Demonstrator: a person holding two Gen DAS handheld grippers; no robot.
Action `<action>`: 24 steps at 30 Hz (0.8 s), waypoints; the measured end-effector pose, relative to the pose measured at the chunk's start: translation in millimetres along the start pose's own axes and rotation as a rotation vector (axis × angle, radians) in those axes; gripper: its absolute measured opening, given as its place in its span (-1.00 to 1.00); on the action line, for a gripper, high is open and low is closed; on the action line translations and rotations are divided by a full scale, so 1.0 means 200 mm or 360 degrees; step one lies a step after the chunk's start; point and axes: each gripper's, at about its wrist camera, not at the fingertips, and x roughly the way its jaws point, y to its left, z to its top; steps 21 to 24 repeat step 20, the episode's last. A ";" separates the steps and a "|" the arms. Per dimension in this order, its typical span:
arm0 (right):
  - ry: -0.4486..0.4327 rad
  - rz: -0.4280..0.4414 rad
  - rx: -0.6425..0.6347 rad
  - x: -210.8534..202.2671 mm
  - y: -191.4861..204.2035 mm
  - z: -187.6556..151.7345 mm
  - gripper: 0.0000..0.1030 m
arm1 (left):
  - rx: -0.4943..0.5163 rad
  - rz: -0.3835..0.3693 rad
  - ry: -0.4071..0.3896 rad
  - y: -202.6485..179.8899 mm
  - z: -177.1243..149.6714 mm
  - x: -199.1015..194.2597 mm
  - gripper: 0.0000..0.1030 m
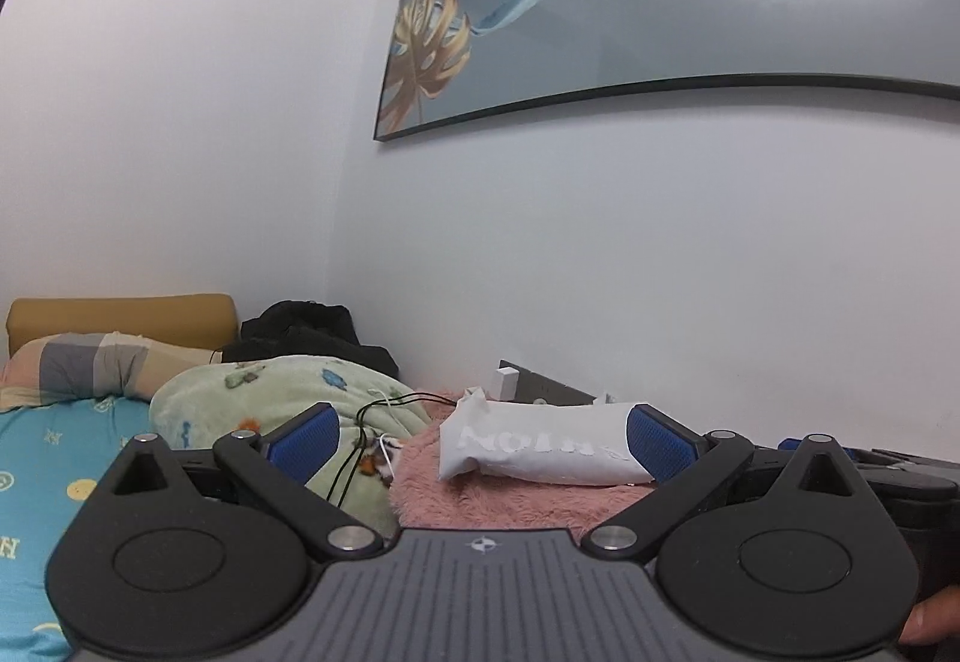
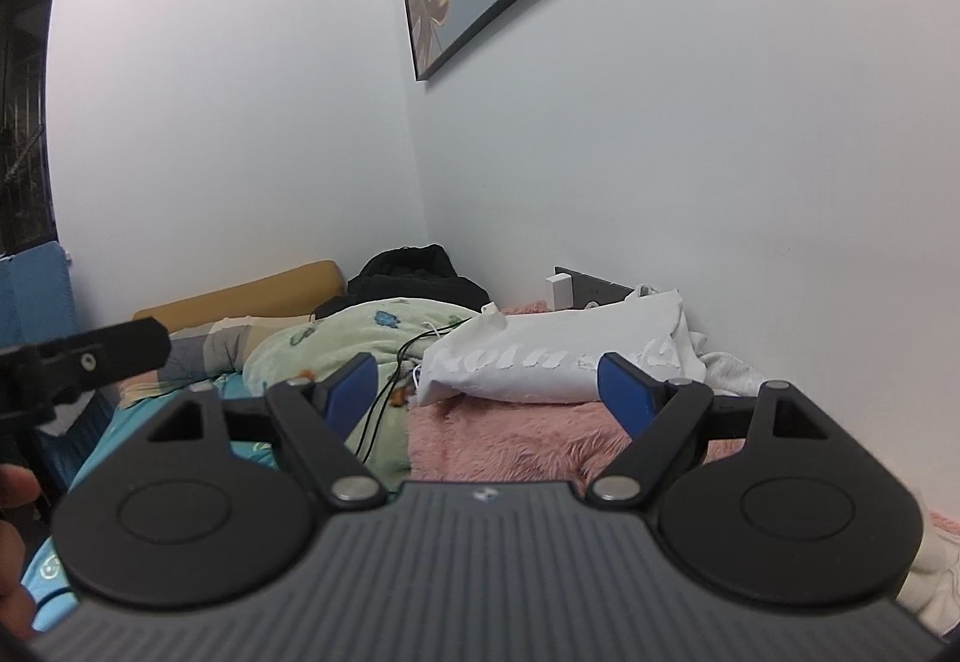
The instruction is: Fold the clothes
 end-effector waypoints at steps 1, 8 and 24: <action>-0.0002 0.0004 0.0000 -0.01 0.01 -0.01 0.60 | 0.0007 0.0011 0.0003 0.00 0.00 0.00 0.99; -0.0011 0.0002 -0.0022 -0.03 0.03 -0.03 0.60 | -0.0055 -0.0007 0.0011 0.06 0.00 -0.03 0.99; -0.0020 -0.0023 -0.0077 -0.06 0.06 -0.02 0.60 | -0.0032 0.0041 0.0030 0.07 -0.01 -0.06 0.99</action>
